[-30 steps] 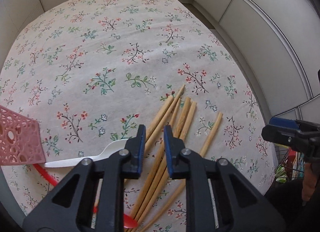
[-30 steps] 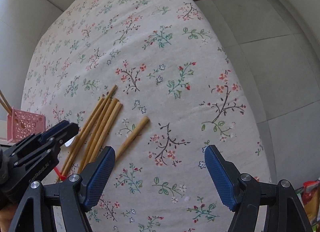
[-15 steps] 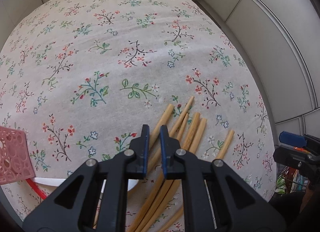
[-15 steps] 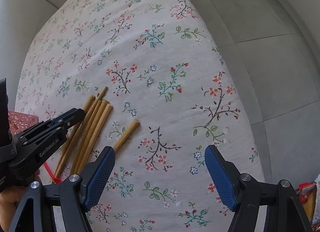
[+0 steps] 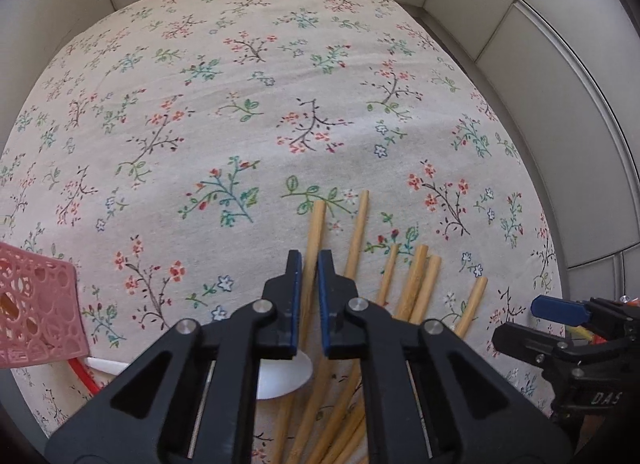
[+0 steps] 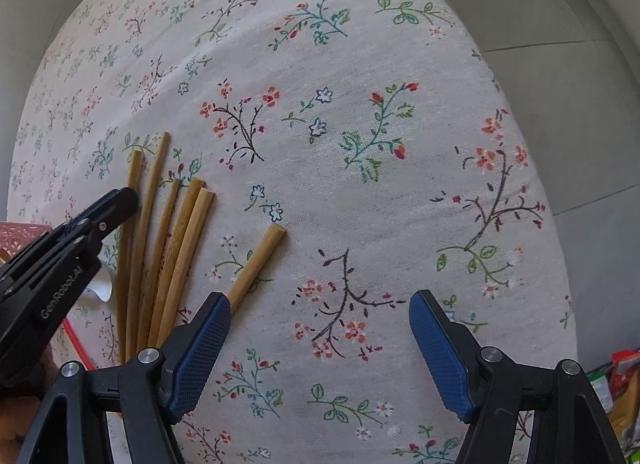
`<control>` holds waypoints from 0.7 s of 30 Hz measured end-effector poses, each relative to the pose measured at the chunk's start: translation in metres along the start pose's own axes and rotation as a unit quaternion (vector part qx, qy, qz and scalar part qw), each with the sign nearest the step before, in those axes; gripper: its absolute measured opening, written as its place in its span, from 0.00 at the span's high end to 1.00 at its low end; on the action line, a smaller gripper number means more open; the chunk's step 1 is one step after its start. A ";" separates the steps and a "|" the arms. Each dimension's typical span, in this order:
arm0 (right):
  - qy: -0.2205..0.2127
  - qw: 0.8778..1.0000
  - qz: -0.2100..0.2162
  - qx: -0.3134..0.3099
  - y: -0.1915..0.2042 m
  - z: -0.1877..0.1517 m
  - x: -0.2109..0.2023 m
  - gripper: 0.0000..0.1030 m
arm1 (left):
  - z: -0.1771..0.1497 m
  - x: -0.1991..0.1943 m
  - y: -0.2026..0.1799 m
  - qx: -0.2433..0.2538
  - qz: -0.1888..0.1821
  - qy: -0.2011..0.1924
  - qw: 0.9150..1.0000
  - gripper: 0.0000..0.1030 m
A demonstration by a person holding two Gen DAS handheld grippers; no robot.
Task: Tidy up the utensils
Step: 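Lift the chopstick with the left tool while the right tool grasps another chopstick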
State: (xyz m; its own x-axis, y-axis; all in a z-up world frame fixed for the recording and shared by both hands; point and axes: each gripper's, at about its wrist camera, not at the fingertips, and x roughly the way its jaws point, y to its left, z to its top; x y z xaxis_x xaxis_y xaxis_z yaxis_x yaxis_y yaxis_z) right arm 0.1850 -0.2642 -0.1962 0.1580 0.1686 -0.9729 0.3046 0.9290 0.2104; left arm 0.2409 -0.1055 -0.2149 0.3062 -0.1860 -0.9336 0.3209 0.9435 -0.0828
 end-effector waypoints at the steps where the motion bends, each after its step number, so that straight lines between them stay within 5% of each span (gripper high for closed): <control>1: 0.000 1.000 -0.003 -0.001 0.002 0.001 0.002 0.28 | 0.000 -0.003 0.005 -0.006 -0.001 -0.001 1.000 0.92; 11: -0.021 0.998 -0.058 -0.014 0.023 0.005 0.012 0.45 | -0.008 -0.028 0.022 -0.025 -0.004 -0.020 0.999 0.92; 14: -0.029 0.998 -0.048 -0.010 0.024 0.008 0.012 0.57 | -0.010 -0.033 0.027 -0.031 -0.004 -0.023 0.999 0.92; 17: -0.035 0.998 -0.051 -0.013 0.022 0.013 0.012 0.82 | -0.012 -0.035 0.028 -0.034 -0.002 -0.026 0.999 0.92; 21: -0.039 0.999 -0.029 -0.003 0.021 0.022 0.014 0.90 | -0.016 -0.042 0.031 -0.038 0.001 -0.036 0.999 0.92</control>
State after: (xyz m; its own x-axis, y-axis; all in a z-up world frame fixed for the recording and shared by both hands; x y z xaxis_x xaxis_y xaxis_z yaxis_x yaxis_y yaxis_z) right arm 0.2144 -0.2494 -0.2036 0.2123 0.0888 -0.9732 0.3101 0.9382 0.1533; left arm 0.2237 -0.0642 -0.1833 0.3705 -0.2015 -0.9067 0.2529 0.9612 -0.1103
